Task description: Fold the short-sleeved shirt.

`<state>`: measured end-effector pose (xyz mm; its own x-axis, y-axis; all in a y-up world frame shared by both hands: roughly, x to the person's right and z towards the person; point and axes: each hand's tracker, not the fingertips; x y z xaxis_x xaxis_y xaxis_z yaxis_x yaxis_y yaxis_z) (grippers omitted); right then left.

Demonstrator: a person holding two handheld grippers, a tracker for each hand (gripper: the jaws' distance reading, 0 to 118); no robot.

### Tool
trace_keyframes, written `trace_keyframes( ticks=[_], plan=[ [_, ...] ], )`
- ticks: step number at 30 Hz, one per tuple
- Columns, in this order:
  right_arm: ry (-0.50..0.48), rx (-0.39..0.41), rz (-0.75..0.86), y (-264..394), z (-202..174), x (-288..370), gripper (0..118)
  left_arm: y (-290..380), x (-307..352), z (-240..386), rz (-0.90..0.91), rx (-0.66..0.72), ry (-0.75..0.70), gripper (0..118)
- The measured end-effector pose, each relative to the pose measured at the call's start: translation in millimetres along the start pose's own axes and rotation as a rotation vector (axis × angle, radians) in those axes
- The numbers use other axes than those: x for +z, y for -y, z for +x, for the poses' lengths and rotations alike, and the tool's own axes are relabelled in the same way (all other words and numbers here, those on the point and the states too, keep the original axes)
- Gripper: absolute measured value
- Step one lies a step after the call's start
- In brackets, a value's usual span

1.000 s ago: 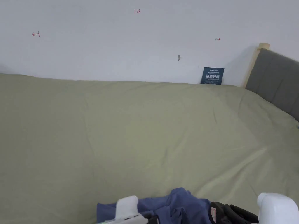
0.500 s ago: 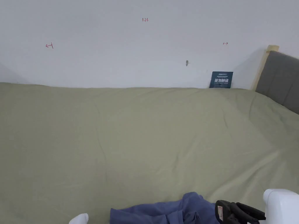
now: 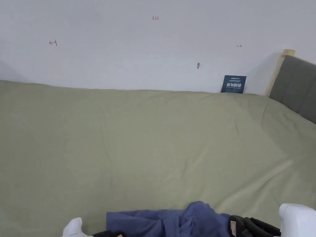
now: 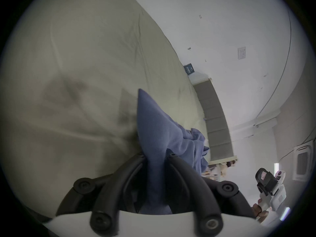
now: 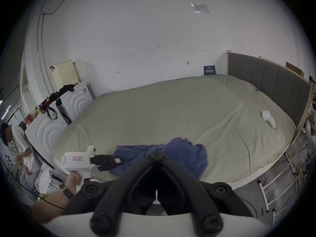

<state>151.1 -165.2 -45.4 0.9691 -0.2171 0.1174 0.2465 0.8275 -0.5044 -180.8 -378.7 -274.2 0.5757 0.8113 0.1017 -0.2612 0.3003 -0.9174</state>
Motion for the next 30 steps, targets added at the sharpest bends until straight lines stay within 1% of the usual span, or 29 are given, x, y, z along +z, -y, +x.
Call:
trace_keyframes(
  ticks=[1,3,6,8,10,11,12,13,14,16,18,21,23,24,25,26,27,29,30],
  plan=[
    [0.004,-0.002,0.004,-0.9,1.0,0.3,1,-6.0,11.3,2.6,0.023,-0.034,-0.061,14],
    [0.006,-0.004,0.011,-3.3,2.5,-0.7,1,-19.3,43.4,16.2,0.127,-0.16,-0.216,14],
    [0.007,-0.003,0.016,-7.4,1.3,-5.5,1,-39.0,89.6,28.2,0.218,-0.152,-0.334,14],
    [-0.005,0.003,0.013,-9.4,-1.7,-9.2,1,-49.2,115.9,35.7,0.276,-0.202,-0.422,14],
    [-0.021,0.011,0.016,-11.0,-7.0,-13.2,1,-51.9,140.4,50.0,0.34,-0.266,-0.573,14],
    [-0.032,0.015,0.015,-11.5,-9.4,-14.9,1,-51.3,145.6,57.8,0.348,-0.293,-0.637,14],
    [-0.042,0.019,0.014,-11.8,-12.5,-17.0,1,-51.2,147.8,69.1,0.353,-0.349,-0.717,14],
    [-0.051,0.022,0.011,-12.1,-15.9,-18.9,1,-49.9,142.6,80.3,0.318,-0.431,-0.752,14],
    [-0.062,0.026,0.007,-11.9,-18.5,-20.6,1,-47.5,135.6,89.0,0.29,-0.474,-0.766,14],
    [-0.073,0.03,0.001,-10.0,-23.2,-23.1,1,-39.6,111.2,105.5,0.231,-0.542,-0.753,14],
    [-0.089,0.029,-0.008,-7.2,-25.7,-23.9,1,-28.7,76.2,118.7,0.187,-0.593,-0.703,14],
    [-0.093,0.022,-0.019,-2.4,-25.4,-21.0,1,-13.0,19.4,127.6,0.052,-0.628,-0.617,14],
    [-0.087,0.018,-0.025,0.0,-23.1,-19.2,1,-2.5,-8.8,128.3,-0.02,-0.606,-0.582,16],
    [-0.081,0.015,-0.027,0.9,-21.3,-18.4,1,0.6,-19.2,127.1,-0.044,-0.601,-0.555,20],
    [-0.074,0.012,-0.029,1.5,-19.4,-17.7,1,1.8,-25.0,123.7,-0.047,-0.572,-0.501,27],
    [-0.067,0.007,-0.029,2.1,-17.1,-16.9,1,0.9,-29.3,118.5,-0.048,-0.54,-0.461,40],
    [-0.064,0.004,-0.026,2.4,-14.6,-16.5,1,-3.2,-29.9,111.8,-0.049,-0.476,-0.428,51],
    [-0.057,-0.002,-0.026,2.3,-11.4,-15.7,1,-10.1,-14.5,105.4,-0.025,-0.372,-0.356,62],
    [-0.055,-0.003,-0.026,2.3,-10.3,-15.5,1,-14.6,-0.3,102.3,0.0,-0.329,-0.294,65]
  ],
)
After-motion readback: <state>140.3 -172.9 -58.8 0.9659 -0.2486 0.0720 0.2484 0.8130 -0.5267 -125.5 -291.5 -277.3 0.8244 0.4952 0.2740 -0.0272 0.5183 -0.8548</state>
